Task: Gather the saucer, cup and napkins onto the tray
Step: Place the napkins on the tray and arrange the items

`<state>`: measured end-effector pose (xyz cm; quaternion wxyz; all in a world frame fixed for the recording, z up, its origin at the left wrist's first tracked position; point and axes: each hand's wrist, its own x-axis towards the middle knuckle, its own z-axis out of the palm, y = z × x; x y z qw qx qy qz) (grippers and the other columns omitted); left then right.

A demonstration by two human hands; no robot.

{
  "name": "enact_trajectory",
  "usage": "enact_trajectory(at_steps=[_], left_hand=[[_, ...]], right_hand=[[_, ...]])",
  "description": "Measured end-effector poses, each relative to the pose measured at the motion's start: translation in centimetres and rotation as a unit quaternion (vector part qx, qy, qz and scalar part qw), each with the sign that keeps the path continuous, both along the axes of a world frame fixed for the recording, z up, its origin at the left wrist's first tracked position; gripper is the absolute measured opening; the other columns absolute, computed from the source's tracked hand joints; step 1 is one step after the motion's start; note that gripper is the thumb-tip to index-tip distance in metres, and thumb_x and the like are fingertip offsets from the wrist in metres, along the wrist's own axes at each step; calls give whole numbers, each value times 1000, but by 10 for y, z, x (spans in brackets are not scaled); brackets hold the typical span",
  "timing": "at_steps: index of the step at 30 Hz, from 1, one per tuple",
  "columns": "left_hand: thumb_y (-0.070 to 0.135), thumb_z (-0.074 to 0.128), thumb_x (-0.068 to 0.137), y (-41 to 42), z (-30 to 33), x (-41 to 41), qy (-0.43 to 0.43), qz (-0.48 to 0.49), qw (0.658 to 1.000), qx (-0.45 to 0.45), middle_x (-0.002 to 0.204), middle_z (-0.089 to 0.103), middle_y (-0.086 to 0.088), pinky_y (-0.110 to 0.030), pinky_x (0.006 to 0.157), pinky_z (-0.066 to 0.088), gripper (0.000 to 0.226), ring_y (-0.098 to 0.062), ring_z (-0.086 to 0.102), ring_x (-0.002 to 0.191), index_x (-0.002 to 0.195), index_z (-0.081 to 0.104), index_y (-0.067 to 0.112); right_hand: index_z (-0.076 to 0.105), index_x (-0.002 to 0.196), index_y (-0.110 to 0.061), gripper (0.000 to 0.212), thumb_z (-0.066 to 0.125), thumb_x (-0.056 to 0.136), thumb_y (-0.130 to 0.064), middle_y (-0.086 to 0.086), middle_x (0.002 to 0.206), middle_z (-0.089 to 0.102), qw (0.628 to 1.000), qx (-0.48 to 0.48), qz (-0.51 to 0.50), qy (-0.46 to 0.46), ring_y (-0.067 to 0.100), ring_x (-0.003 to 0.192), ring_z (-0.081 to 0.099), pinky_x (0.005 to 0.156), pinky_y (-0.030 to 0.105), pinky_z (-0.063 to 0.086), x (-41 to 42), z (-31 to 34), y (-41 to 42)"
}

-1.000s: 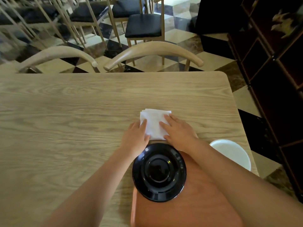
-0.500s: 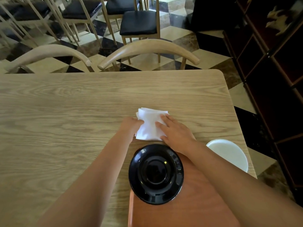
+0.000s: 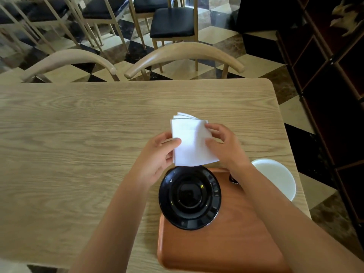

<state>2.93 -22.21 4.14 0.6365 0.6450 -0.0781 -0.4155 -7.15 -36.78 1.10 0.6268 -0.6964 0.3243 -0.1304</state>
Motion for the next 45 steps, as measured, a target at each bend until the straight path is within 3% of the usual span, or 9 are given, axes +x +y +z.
enact_trajectory(at_steps=[8,13,18,23,28,33,36,40,45], left_hand=[[2,59,86,22,3,-75,-61,37,997,-25,83,76,7,-25,65,56,29,-10,69,80,93,69,28],[9,62,72,38,-5,-128,-96,18,995,-30,90,74,6,-19,64,54,49,-9,67,81,105,50,43],[-8,61,79,47,-17,-163,-187,-58,981,3,96,68,3,-18,78,50,43,-11,65,94,93,54,31],[-5,58,83,44,-39,-191,-313,-136,936,81,92,65,8,-16,78,52,22,-3,63,91,87,66,15],[2,66,79,40,-60,-207,-324,-161,923,130,99,63,9,-21,81,51,21,1,57,94,95,64,14],[5,68,78,34,-73,-214,-358,-201,899,155,111,58,2,-26,91,47,31,-7,51,105,107,60,13],[7,66,79,32,-77,-216,-380,-238,877,174,113,53,-1,-12,78,44,34,-6,51,88,110,57,16],[8,68,75,37,-80,-222,-454,-250,829,211,118,47,-5,-14,71,43,34,-15,53,95,105,59,19],[12,64,81,41,-86,-226,-559,-278,761,178,144,41,-17,-42,95,48,39,-31,37,134,119,57,16]], right_hand=[[65,93,-44,44,62,82,-2,-28,76,69,994,8,-81,-67,7,68,61,56,14,46,-99,42,18],[67,106,-37,47,59,84,3,-3,116,67,995,26,-78,-57,11,84,69,77,30,55,-157,41,28],[62,111,-35,55,58,82,12,-27,138,39,997,-56,-30,-35,-6,107,56,81,8,49,-207,27,39],[63,110,-31,53,61,79,12,-31,137,30,979,-198,-7,52,-5,112,48,78,10,52,-236,-11,47],[65,116,-17,42,63,80,5,-17,140,32,958,-246,7,144,6,104,48,83,28,56,-247,-37,47],[65,114,-8,40,63,78,9,9,142,43,932,-301,34,199,21,118,52,84,22,47,-244,-41,49],[68,102,1,40,68,67,18,24,125,56,903,-375,61,200,31,89,68,69,27,56,-242,-39,51],[70,99,-4,41,74,60,9,23,114,62,865,-439,62,235,36,83,65,60,40,59,-245,-43,54],[60,122,-14,45,56,83,-34,19,138,49,816,-509,120,246,38,129,43,97,54,42,-251,-50,56]])
